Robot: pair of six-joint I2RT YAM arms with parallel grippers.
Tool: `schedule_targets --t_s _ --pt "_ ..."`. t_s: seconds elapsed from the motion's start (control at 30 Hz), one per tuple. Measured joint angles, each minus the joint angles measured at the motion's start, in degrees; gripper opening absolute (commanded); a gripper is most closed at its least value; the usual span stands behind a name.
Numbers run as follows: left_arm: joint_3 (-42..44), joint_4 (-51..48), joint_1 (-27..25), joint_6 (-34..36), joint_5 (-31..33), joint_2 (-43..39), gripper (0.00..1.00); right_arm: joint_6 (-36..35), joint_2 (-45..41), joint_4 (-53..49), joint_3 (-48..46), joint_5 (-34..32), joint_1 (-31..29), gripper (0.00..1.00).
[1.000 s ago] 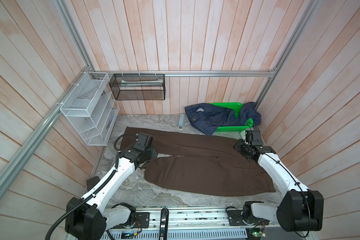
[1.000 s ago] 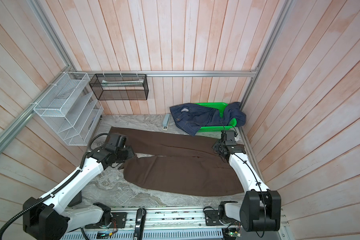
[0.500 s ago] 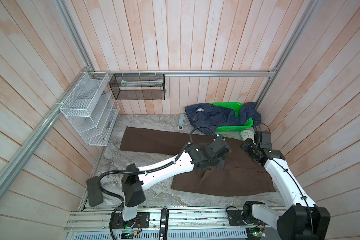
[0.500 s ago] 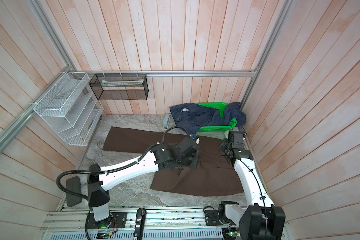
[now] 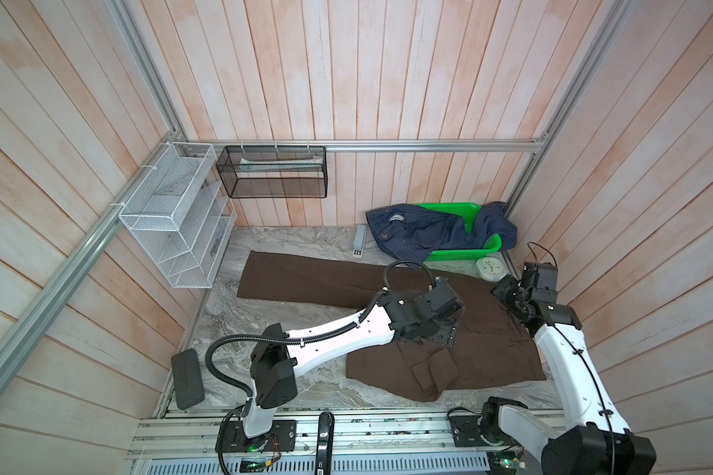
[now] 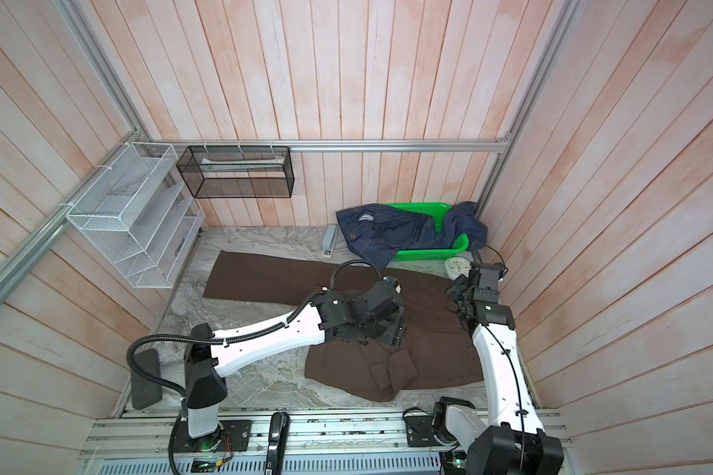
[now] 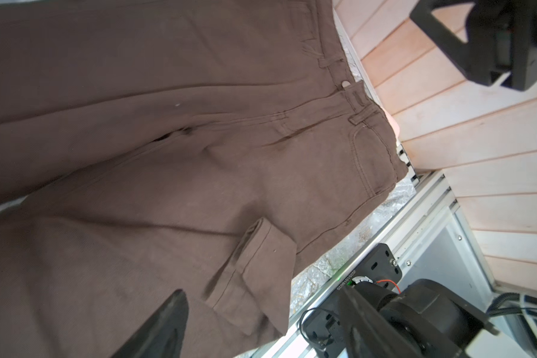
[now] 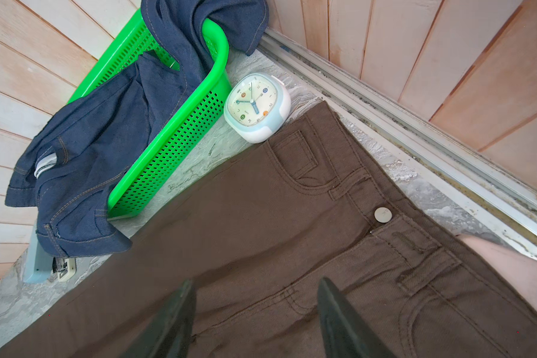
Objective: Fold and stack the trousers
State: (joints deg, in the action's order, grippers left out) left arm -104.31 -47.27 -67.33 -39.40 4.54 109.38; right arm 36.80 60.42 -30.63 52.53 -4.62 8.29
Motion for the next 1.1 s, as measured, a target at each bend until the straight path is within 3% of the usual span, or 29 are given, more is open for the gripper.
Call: schedule_targets --t_s 0.23,0.43,0.73,0.97,1.1 --pt "23.47 9.94 6.05 -12.7 -5.11 -5.46 0.66 0.04 -0.87 0.13 -2.27 1.75 0.0 0.63" --pt "36.15 20.9 6.12 -22.86 -12.55 -5.46 0.61 0.04 -1.86 0.15 -3.65 2.62 0.02 0.62" --pt "37.92 33.92 5.29 -30.34 -20.26 -3.65 0.53 0.02 -3.34 0.15 -3.89 3.23 0.02 0.62" --pt "37.92 34.01 3.85 -32.02 -22.62 -0.22 0.51 0.0 -3.89 0.15 -4.07 3.28 0.04 0.62" --pt "37.79 33.75 3.63 -32.04 -22.99 -0.09 0.45 0.0 -3.91 0.15 -4.09 3.28 0.04 0.62"
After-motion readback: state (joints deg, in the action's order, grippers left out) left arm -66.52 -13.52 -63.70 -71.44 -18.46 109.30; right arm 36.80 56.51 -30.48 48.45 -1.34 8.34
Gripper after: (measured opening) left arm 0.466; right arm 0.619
